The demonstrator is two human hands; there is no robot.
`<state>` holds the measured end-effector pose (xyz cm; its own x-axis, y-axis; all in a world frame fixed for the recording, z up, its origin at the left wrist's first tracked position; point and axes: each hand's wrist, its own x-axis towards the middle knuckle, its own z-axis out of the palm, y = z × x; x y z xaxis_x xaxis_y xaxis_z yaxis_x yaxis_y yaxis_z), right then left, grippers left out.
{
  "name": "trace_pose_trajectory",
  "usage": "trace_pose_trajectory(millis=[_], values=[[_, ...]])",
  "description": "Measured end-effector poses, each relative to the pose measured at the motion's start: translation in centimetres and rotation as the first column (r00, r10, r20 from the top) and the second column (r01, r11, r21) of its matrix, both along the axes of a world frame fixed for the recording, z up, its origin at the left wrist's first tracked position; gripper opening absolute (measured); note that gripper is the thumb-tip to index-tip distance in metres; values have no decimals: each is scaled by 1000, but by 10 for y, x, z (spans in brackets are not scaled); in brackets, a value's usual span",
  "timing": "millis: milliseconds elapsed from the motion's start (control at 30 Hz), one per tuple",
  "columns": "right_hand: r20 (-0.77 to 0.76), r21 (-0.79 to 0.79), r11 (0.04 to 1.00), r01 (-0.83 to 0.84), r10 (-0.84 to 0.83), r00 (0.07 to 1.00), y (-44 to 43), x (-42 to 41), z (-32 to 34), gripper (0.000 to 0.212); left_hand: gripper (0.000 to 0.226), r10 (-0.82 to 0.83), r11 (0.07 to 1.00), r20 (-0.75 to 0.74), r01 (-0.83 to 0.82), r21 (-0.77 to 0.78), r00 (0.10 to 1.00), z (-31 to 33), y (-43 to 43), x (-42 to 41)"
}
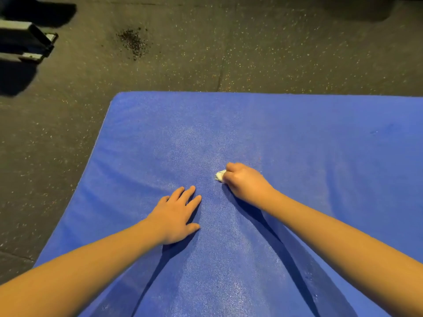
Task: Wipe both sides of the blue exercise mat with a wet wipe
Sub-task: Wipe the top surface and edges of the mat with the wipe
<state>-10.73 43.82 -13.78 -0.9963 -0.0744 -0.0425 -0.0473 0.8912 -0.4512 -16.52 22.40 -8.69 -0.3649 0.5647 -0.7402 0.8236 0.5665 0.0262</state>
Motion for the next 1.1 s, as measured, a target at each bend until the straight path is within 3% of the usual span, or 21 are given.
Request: trace_pose_trajectory(millis=[67,167,200,300,367,433,500,533,600,667,733,833,867,900,1000,1033,1100], values=[[-5,-34,992,122,-122,993,17,-12,-4,18,78,-20,999,23,21,-31,1000,2,2,-5],[-40,-6,865,502,-502,864,32,-31,-11,21,76,-54,998,27,55,-36,998,2,4,-9],[-63,-10,872,490,-489,870,26,-31,-10,23,75,-59,998,26,60,-34,998,2,5,-10],[-71,9,996,92,-91,993,7,-14,-5,23,67,-102,994,13,102,-33,995,4,13,-17],[-48,72,997,-37,40,998,22,-13,-4,19,55,-153,988,-50,154,-1,987,2,21,-25],[-40,94,981,171,-168,985,45,-28,-6,10,48,-145,983,-128,157,95,981,-5,32,-32],[-68,70,905,419,-415,907,56,-36,-12,16,51,-46,956,-181,96,276,982,-18,44,-39],[-78,13,897,442,-440,895,53,-36,-12,18,58,25,930,-193,48,363,981,-23,52,-42],[-112,-55,972,230,-235,966,37,-29,-8,18,66,169,896,-186,-73,438,968,-33,66,-43],[-83,-5,1000,-1,1,997,36,-19,-9,18,62,295,881,-193,-188,433,936,-49,75,-38],[-81,30,998,47,-44,996,56,-25,-11,23,64,394,832,-214,-248,497,894,-62,80,-27],[-151,10,897,441,-434,888,76,-41,-14,27,63,472,770,-224,-275,575,853,-76,79,-17],[-162,24,876,482,-472,866,74,-42,-16,26,62,483,754,-222,-273,597,847,-79,78,-16],[-160,13,901,434,-427,890,67,-42,-16,25,62,488,741,-219,-269,615,845,-78,79,-16],[-80,34,998,53,-50,996,55,-33,-16,19,57,494,712,-217,-248,657,842,-80,83,-21],[-50,57,998,12,-9,999,62,-36,-15,18,54,520,690,-200,-270,672,831,-79,86,-24],[-61,91,985,145,-140,988,82,-53,-14,17,46,598,622,-138,-348,702,790,-77,98,-32]])
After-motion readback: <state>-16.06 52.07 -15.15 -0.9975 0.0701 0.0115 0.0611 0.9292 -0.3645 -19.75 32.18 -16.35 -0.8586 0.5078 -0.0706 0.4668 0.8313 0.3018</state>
